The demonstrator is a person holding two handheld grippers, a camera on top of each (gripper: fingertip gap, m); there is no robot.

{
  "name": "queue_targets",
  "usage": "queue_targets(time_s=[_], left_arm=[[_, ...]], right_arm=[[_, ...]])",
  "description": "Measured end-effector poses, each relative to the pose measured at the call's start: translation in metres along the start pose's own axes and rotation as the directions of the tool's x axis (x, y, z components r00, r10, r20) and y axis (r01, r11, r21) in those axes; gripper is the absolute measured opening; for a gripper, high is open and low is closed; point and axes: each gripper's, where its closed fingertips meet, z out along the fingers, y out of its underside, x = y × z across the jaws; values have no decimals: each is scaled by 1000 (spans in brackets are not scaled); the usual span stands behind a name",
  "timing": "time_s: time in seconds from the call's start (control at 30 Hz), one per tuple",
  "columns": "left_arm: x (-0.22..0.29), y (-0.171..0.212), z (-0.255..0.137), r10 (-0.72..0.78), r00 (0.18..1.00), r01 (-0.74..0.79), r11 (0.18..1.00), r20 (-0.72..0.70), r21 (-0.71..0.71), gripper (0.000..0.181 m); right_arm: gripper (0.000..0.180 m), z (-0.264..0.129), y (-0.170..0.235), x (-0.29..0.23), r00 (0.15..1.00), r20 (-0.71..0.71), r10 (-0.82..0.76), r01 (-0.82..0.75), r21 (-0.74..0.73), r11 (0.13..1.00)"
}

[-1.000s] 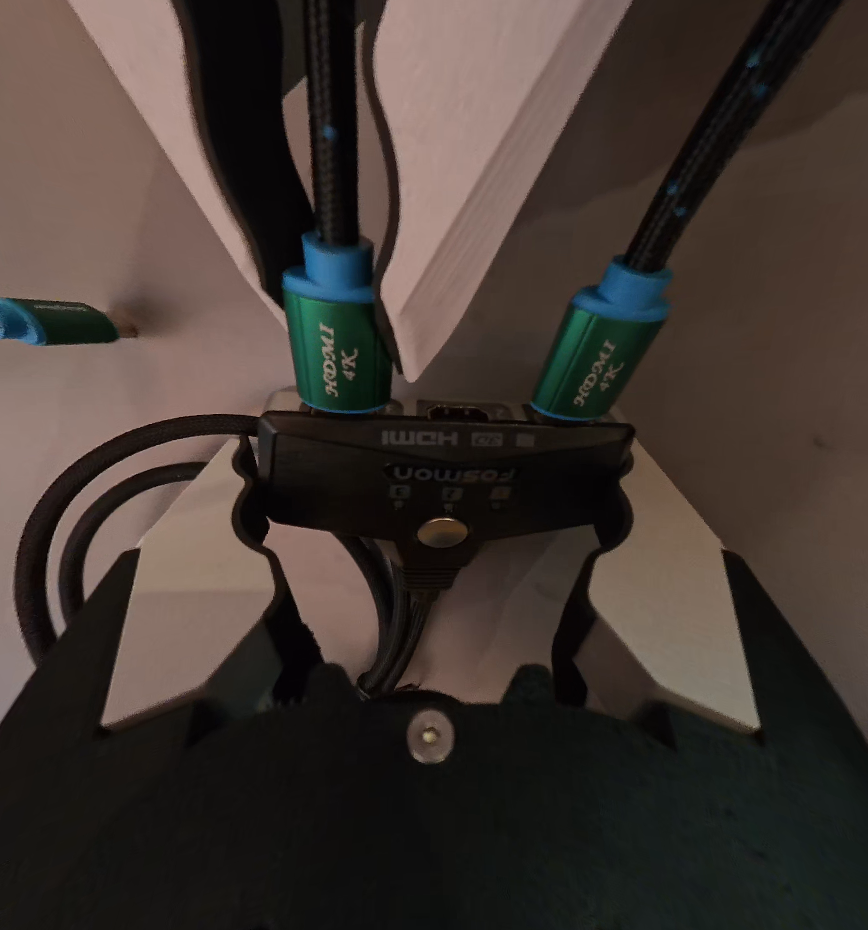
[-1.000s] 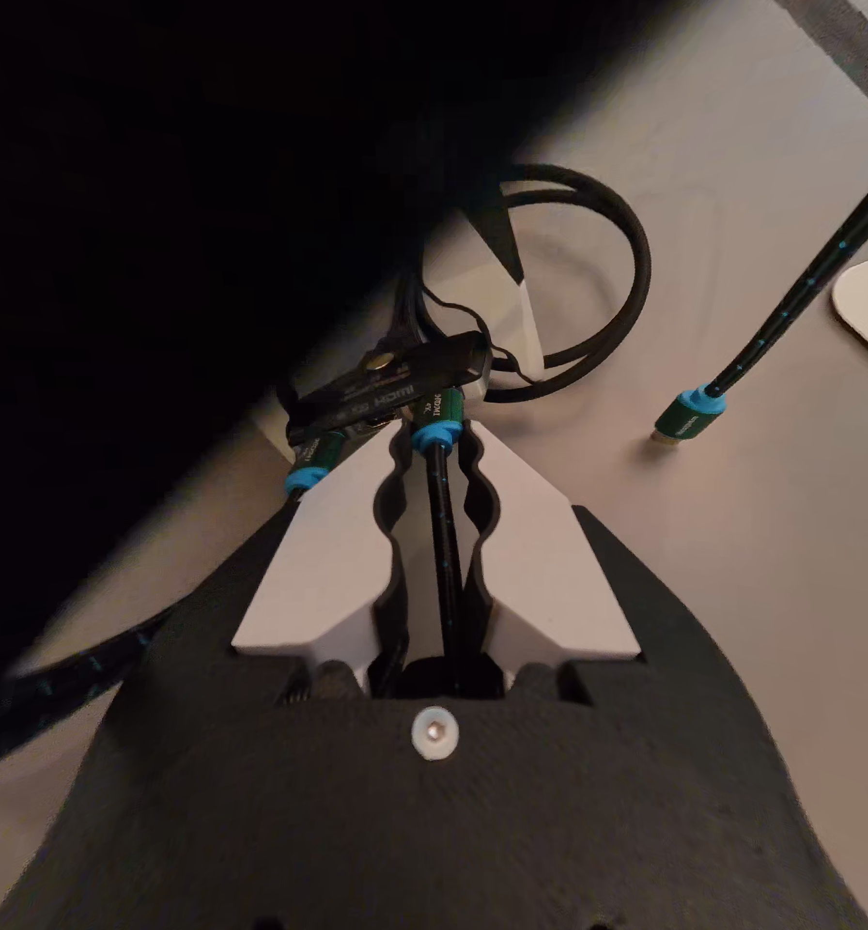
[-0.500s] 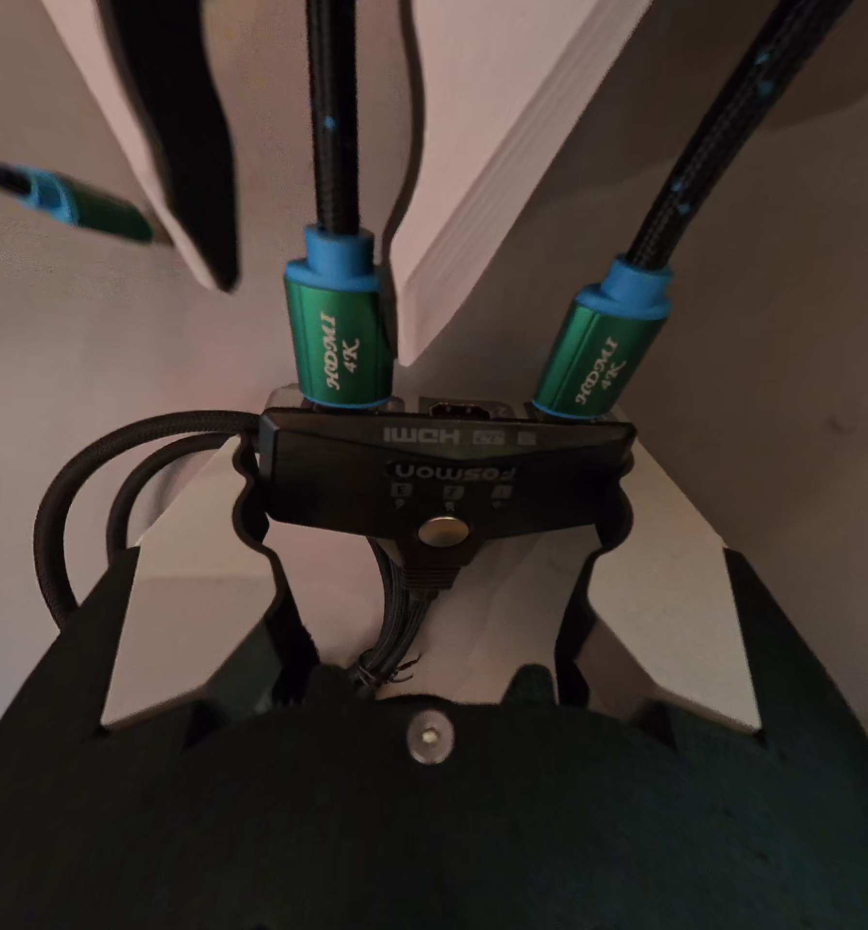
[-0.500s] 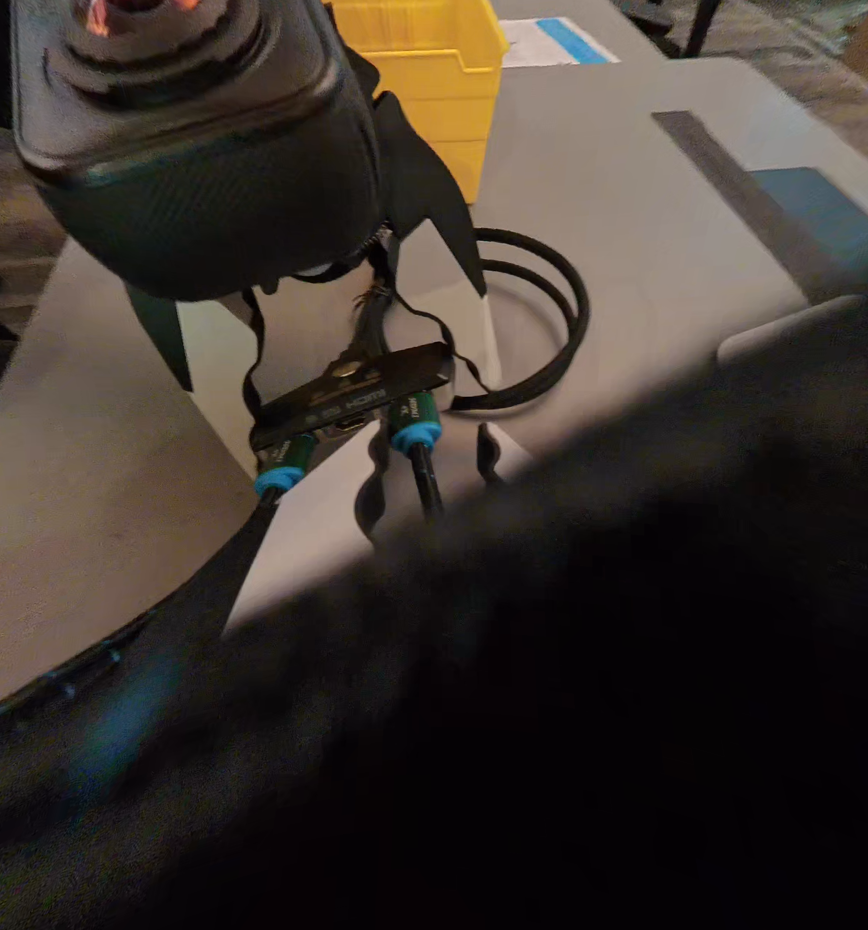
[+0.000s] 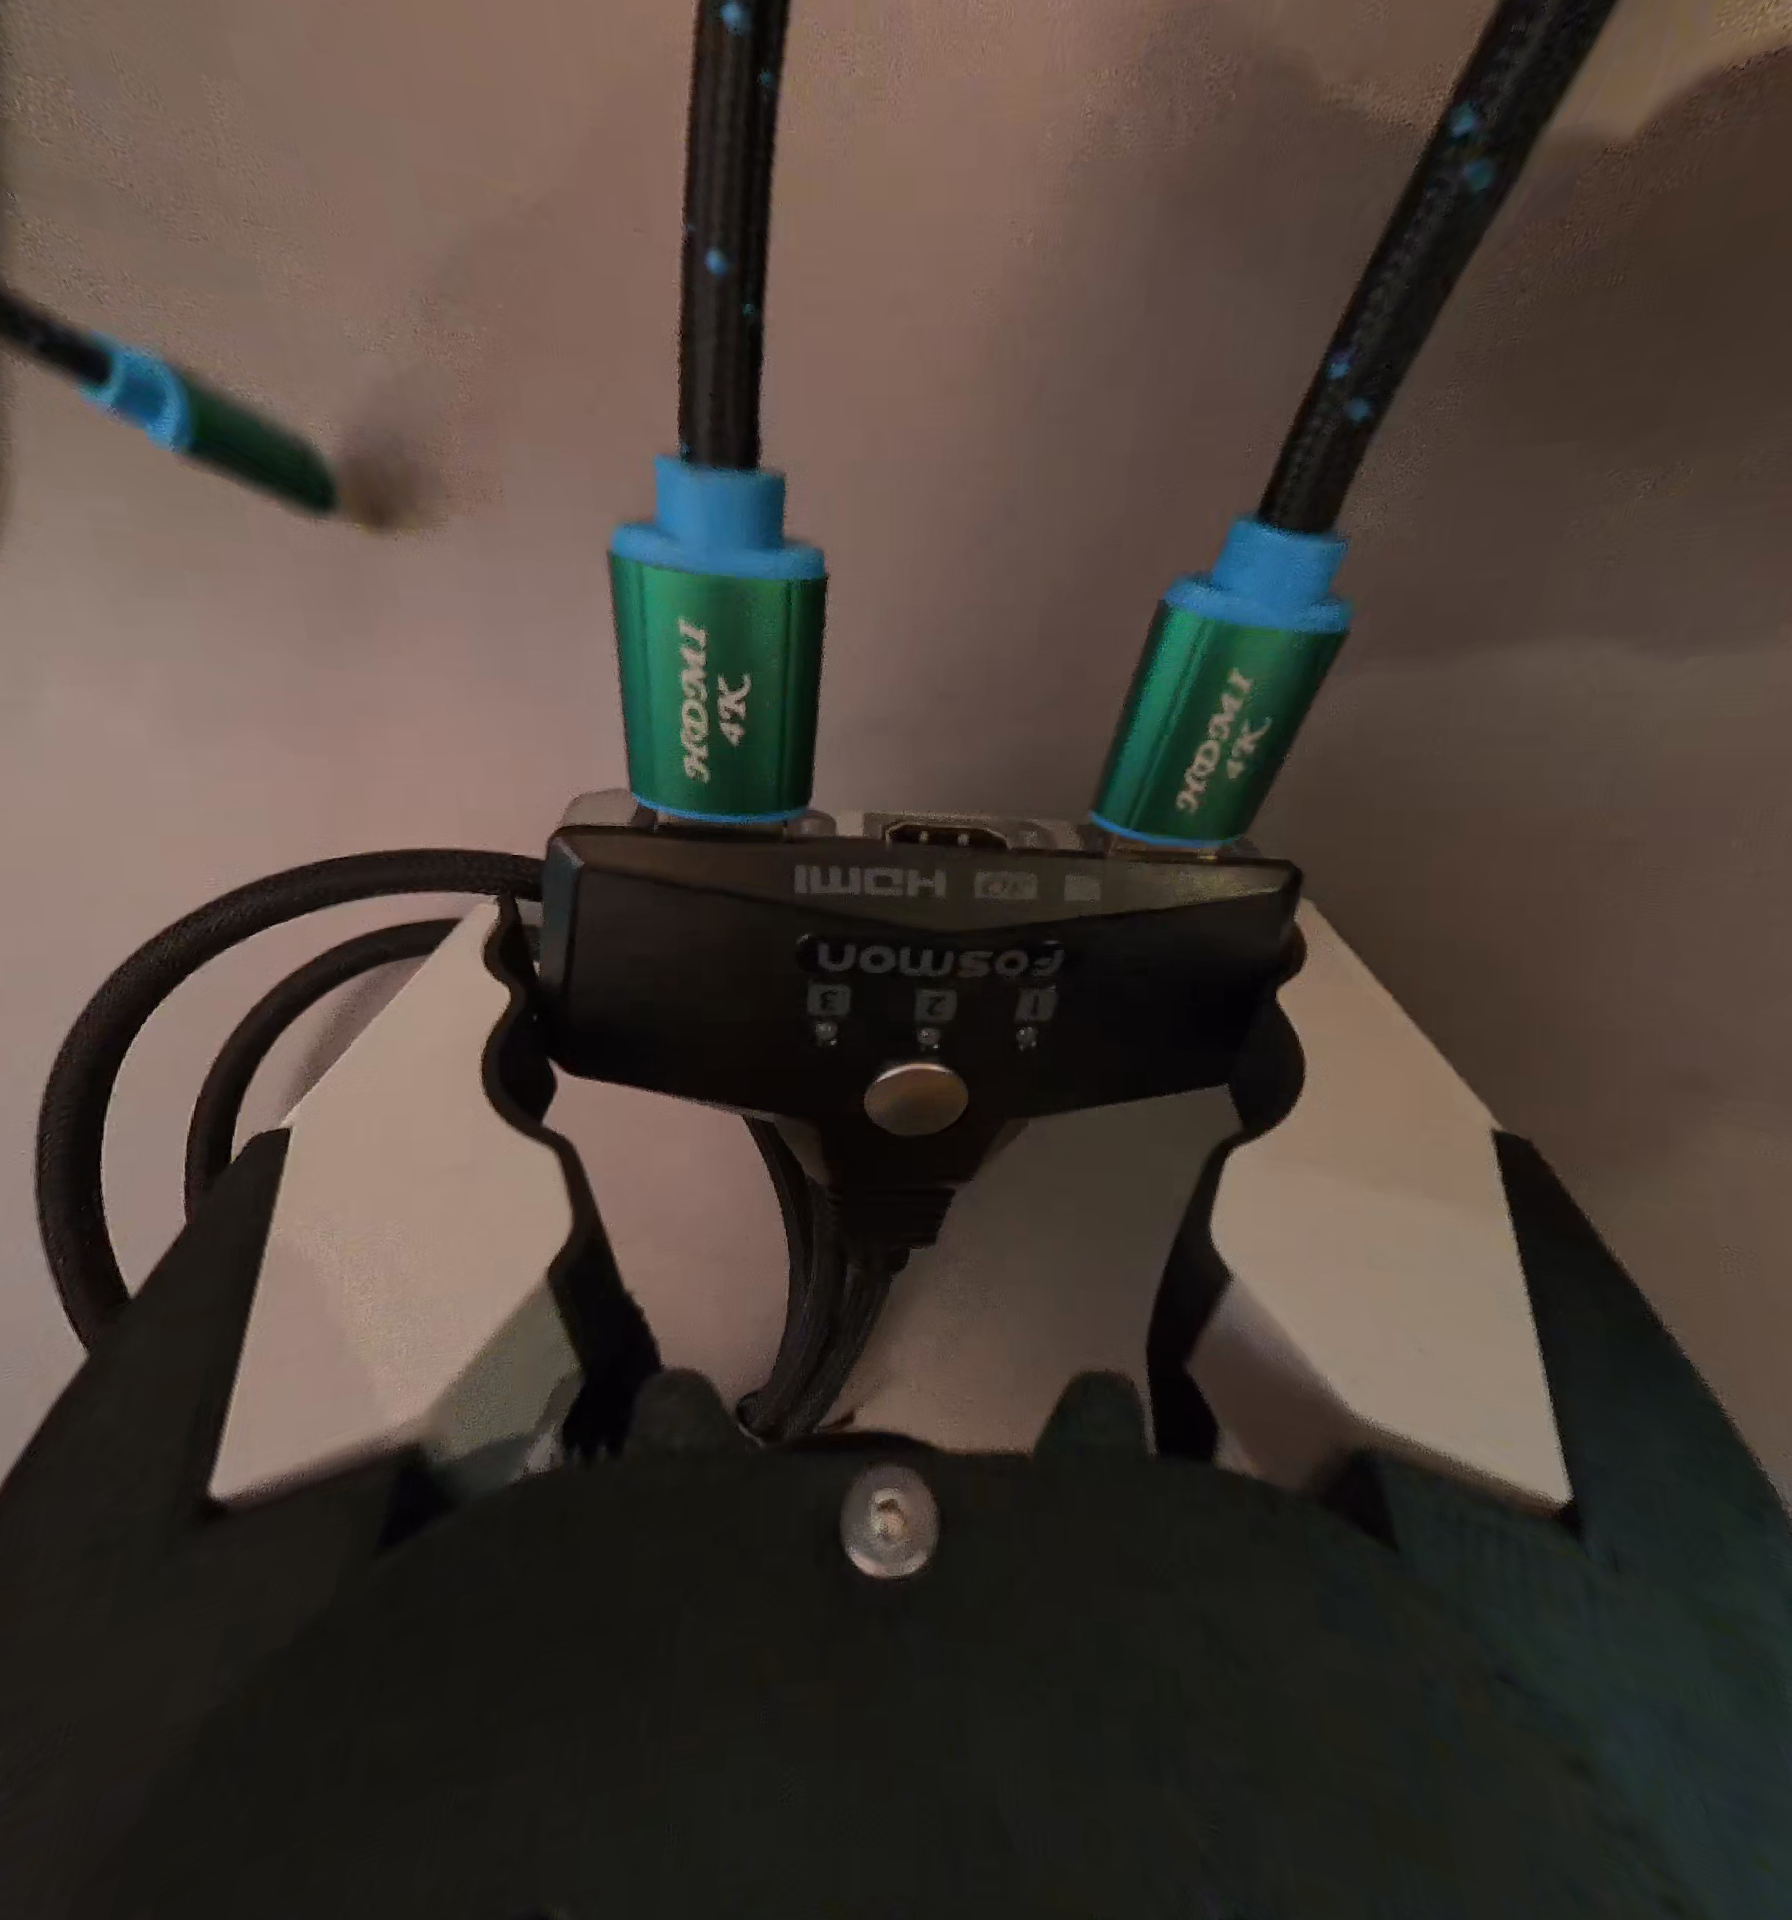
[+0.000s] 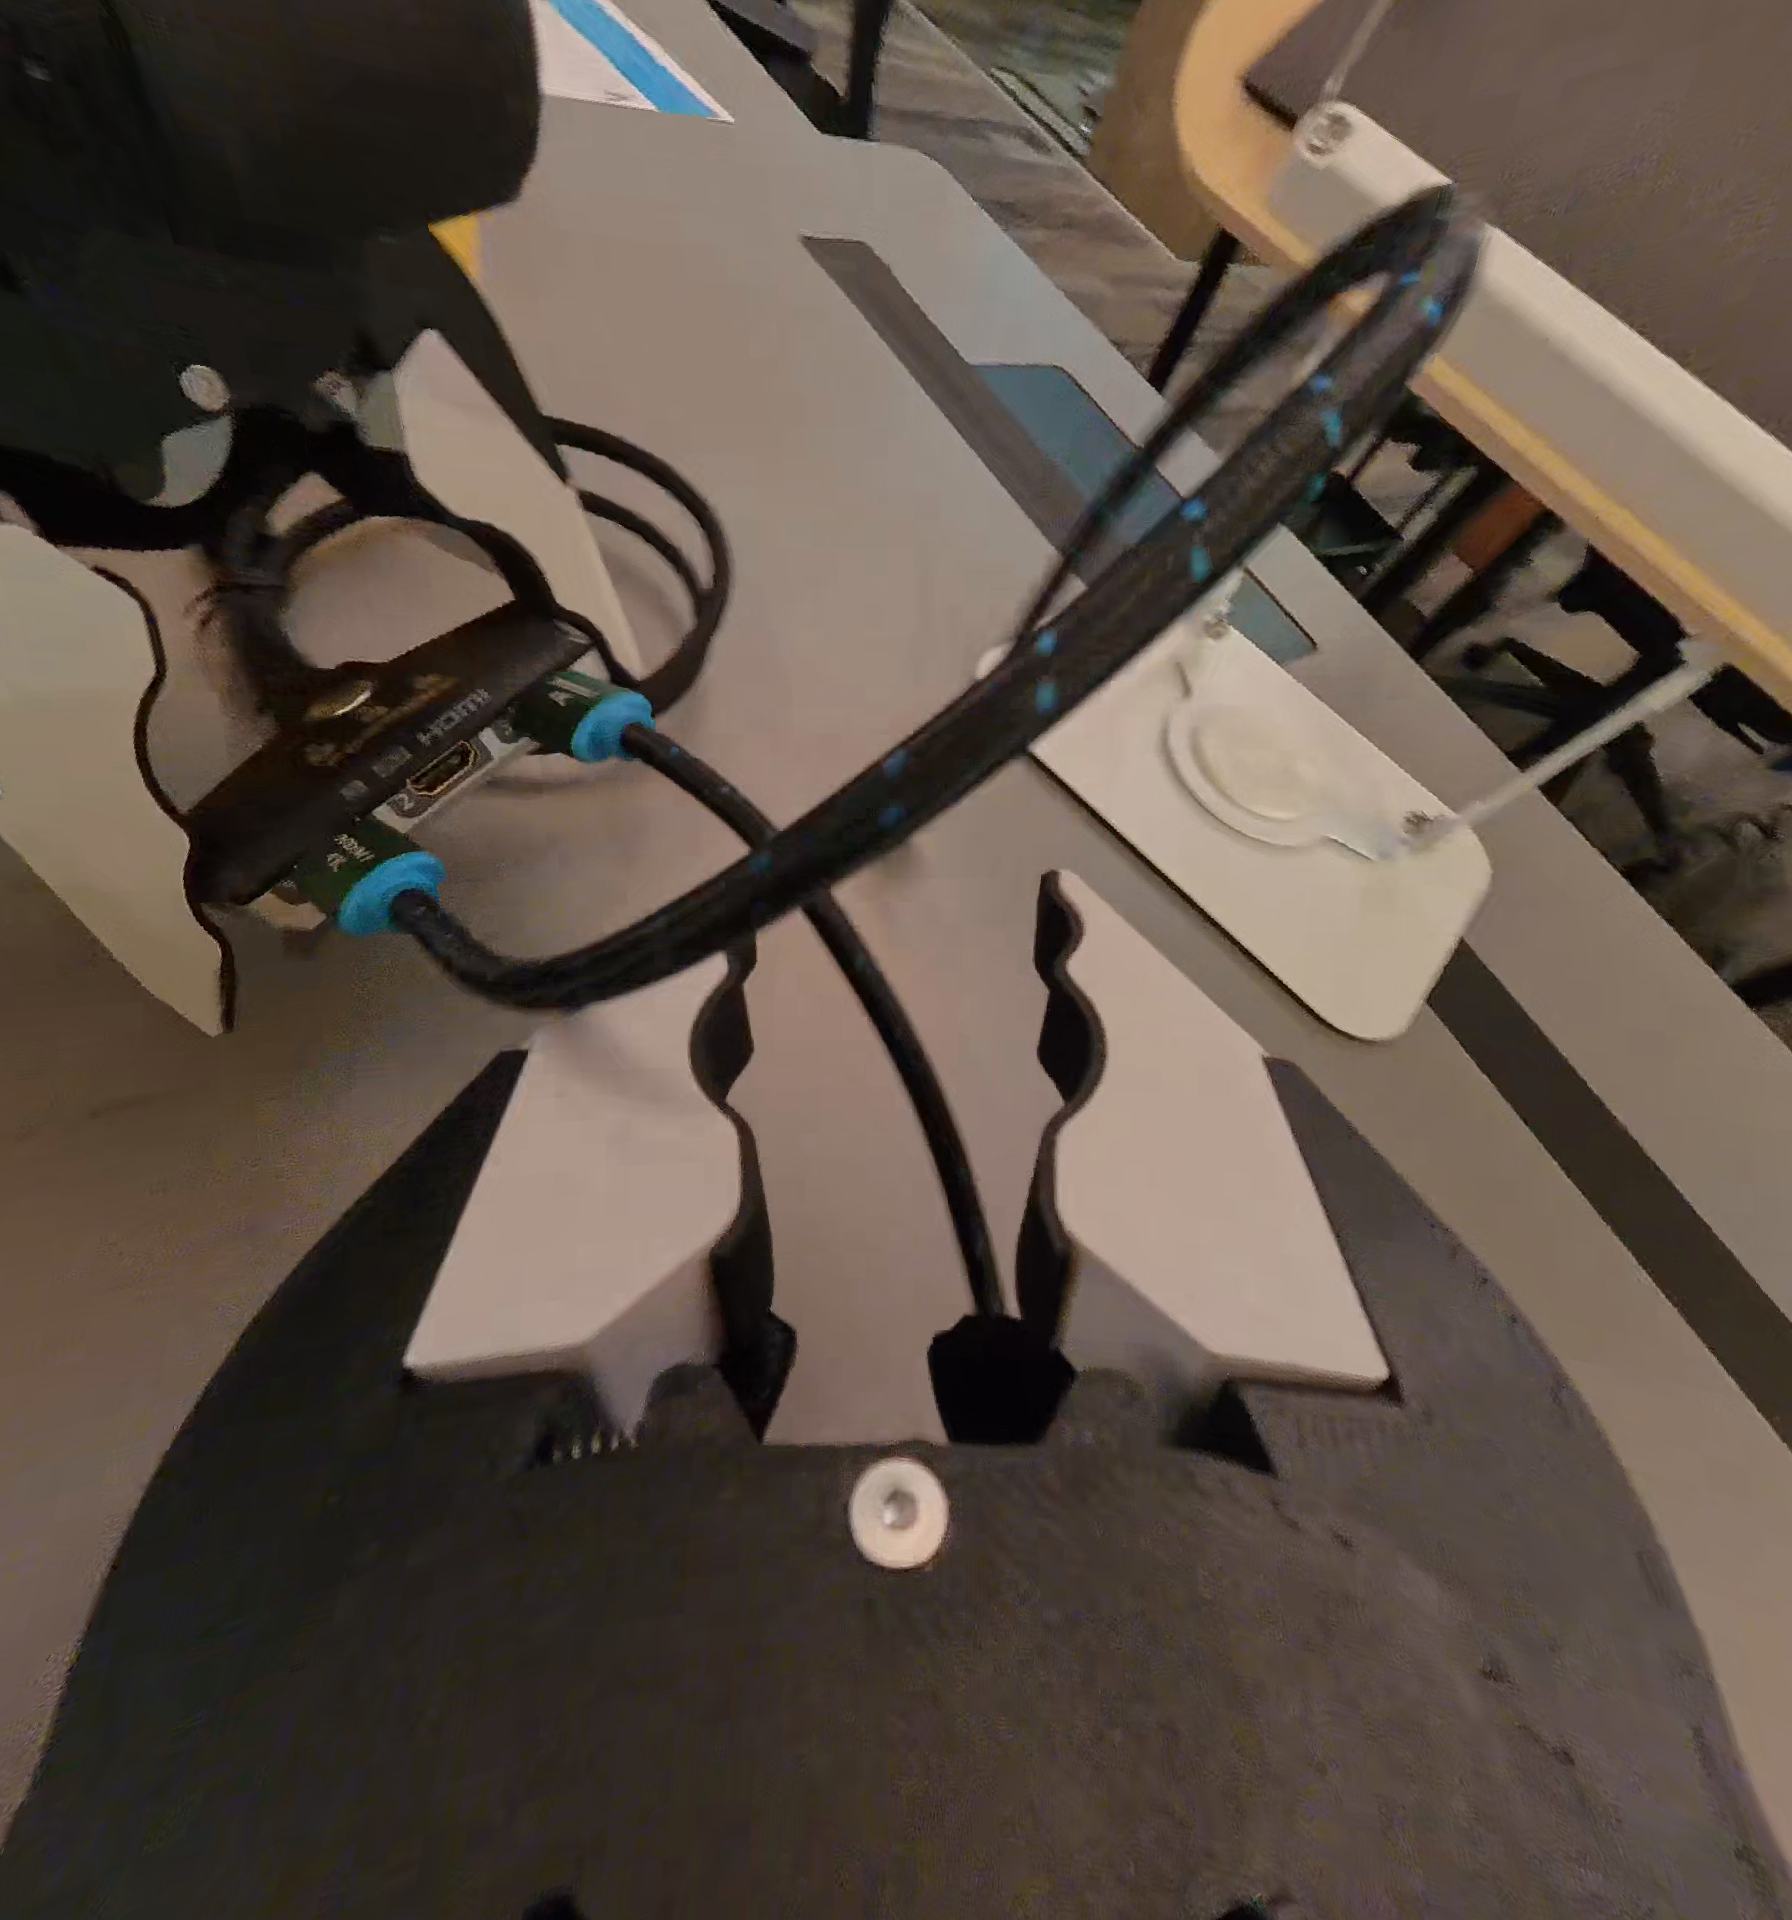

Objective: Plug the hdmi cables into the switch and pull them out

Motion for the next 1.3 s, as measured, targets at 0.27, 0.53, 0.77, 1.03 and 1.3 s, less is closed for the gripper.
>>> queue_targets(time_s=[0.27, 0.53, 0.77, 1.03, 1.3], left_arm=[[-16, -8, 2, -152, 988, 148, 985, 34, 89, 132], [-20, -32, 0, -308, 951, 292, 920, 20, 261, 126], [-12, -35, 10, -304, 952, 282, 922, 42, 265, 125], [2, -48, 12, -246, 963, 207, 935, 107, 287, 126], [8, -52, 0, -224, 966, 176, 936, 127, 305, 128]], right_arm=[[33, -12, -4, 5, 993, 18, 120, -120, -10, 993], [58, -5, 6, -53, 872, 375, 314, -297, -105, 949], [61, 13, 10, -74, 742, 485, 464, -456, -142, 879], [53, 28, 10, -85, 627, 534, 567, -586, -156, 795], [24, 23, 4, -83, 672, 549, 497, -542, -92, 835]])
